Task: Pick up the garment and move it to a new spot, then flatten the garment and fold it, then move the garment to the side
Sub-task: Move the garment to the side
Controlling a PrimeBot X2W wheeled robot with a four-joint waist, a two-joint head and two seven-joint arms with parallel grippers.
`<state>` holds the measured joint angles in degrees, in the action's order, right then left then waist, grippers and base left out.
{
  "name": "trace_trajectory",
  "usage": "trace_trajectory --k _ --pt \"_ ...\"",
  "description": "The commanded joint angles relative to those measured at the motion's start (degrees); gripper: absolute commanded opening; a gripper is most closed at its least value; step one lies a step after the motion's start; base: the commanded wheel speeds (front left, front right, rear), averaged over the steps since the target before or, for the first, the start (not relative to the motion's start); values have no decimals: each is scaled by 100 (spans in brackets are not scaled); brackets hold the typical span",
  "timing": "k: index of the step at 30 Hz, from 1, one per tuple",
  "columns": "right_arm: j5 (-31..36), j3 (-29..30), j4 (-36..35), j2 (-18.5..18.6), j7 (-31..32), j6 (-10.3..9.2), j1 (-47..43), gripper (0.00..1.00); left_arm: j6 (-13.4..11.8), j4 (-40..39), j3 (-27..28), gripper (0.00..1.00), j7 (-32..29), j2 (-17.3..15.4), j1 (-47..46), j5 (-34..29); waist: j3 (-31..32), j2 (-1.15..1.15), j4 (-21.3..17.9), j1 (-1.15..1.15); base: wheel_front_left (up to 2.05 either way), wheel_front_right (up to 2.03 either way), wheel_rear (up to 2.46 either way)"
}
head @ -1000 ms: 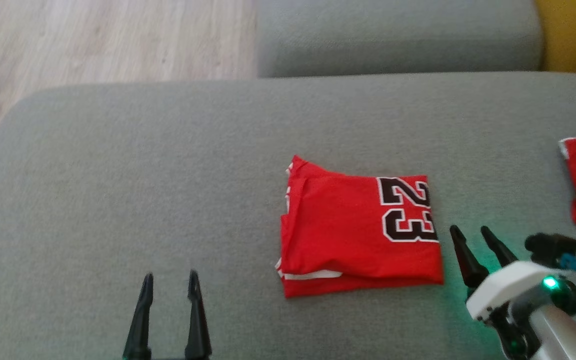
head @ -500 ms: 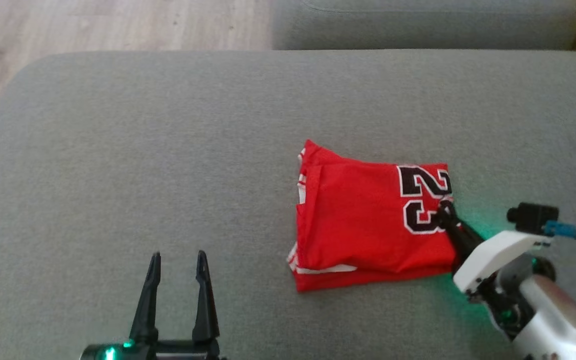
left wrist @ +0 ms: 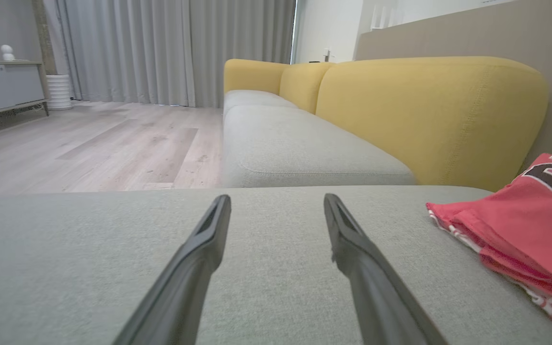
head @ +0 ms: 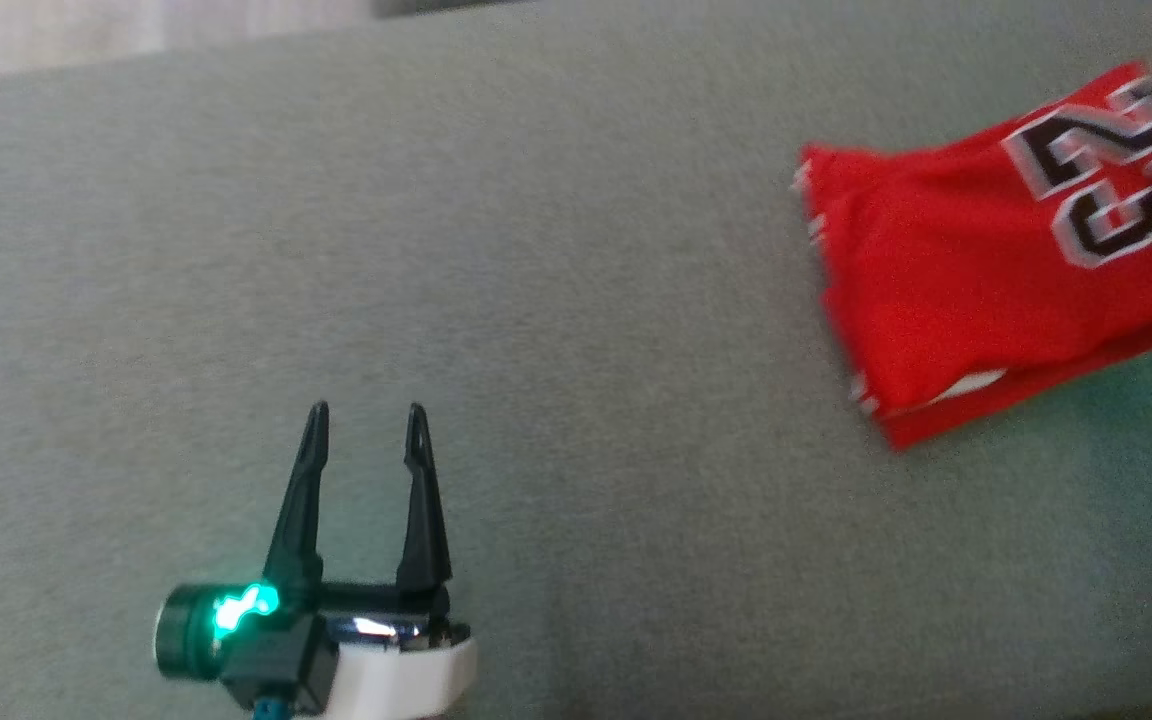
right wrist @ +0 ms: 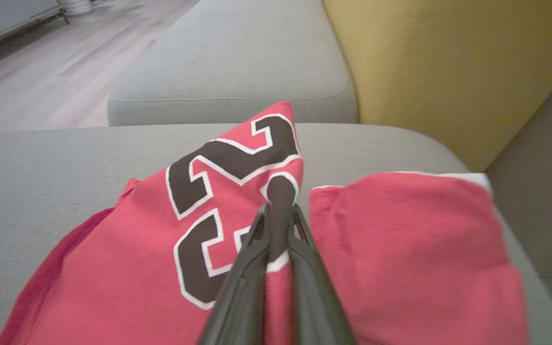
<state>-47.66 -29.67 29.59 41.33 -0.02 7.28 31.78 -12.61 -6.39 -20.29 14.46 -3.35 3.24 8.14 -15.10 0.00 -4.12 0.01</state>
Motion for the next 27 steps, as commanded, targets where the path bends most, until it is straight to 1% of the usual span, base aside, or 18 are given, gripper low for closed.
trace_trajectory --k 1,4,7,8,9,11,13,18,23,24,27 --pt "70 136 -132 434 -46 21 138 0 -32 -149 125 100 54 47 -209 -84 -393 0 -348 -1 0 0 0" --pt "137 374 -39 838 -120 21 274 0 -25 -95 123 100 54 47 -368 -140 -559 0 -433 -1 0 0 0" --pt "240 591 138 1104 -176 21 391 0 -2 -34 142 100 54 47 -461 -171 -624 0 -459 -1 0 0 0" --pt "298 643 210 1147 -189 21 406 41 9 -12 151 100 54 47 -477 -175 -622 0 -459 -1 0 0 0" --pt "362 685 280 1152 -215 21 410 100 23 15 161 100 54 47 -487 -175 -595 0 -451 -1 0 0 0" --pt "533 730 369 1043 -334 21 400 100 43 72 196 100 54 47 -476 -171 -496 0 -430 -1 0 0 0" --pt "716 710 425 797 -452 21 306 100 64 134 223 100 54 47 -432 -151 -312 0 -370 -1 0 0 0" --pt "977 544 445 -189 -674 21 -284 100 74 237 273 100 54 47 -159 -45 310 0 -120 -1 0 0 0" --pt "1049 337 512 -1245 -1101 21 -1116 100 132 438 403 100 54 47 241 131 998 0 251 -1 0 0 0" --pt "1049 337 512 -1245 -1101 21 -1116 100 132 438 403 100 54 47 241 131 998 0 251 -1 0 0 0" --pt "1166 292 519 -1773 -1383 21 -1559 100 217 588 510 100 54 47 468 207 1360 0 462 -1 0 0 0"
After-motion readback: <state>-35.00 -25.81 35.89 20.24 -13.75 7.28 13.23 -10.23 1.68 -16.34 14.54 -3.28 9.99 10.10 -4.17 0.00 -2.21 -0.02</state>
